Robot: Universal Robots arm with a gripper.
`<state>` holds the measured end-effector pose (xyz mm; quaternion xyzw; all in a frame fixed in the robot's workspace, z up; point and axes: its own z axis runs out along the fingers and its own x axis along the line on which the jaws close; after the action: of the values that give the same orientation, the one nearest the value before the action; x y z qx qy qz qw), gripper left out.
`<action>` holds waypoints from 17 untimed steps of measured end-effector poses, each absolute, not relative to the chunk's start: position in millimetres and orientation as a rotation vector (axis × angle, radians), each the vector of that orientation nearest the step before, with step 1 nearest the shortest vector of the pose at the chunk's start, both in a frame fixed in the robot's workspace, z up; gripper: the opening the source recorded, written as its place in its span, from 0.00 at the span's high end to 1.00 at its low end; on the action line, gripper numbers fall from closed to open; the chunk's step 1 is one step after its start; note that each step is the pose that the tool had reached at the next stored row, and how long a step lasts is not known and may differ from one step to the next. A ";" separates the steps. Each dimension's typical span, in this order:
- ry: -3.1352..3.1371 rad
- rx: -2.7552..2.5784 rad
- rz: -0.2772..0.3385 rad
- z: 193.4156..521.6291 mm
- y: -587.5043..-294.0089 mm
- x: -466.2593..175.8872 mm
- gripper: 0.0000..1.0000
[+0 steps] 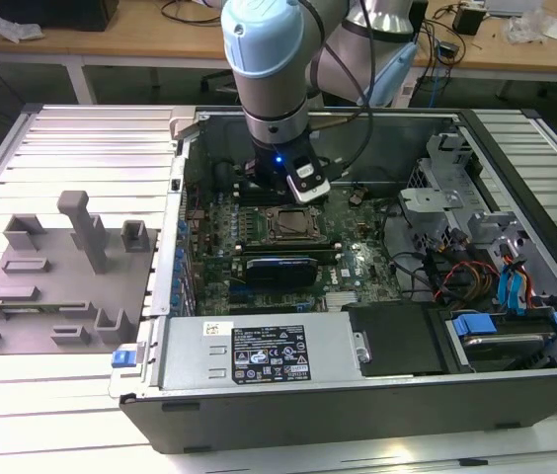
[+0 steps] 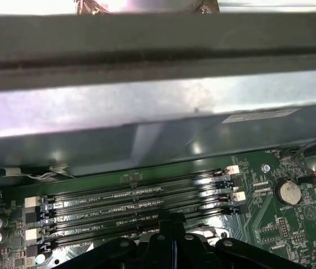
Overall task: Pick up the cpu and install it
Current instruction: 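Install the first cpu locking lever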
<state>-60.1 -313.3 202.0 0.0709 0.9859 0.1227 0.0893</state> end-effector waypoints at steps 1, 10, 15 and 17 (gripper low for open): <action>2.932 0.211 0.364 201.5 -313.3 -60.1 0.89; 2.931 0.209 0.348 195.0 -313.2 -60.1 0.89; 2.931 0.209 0.347 194.1 -313.2 -56.5 0.89; 2.931 0.209 0.347 194.1 -313.3 -53.6 0.89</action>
<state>-53.6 -313.3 194.1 0.0702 0.9865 0.1169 0.0912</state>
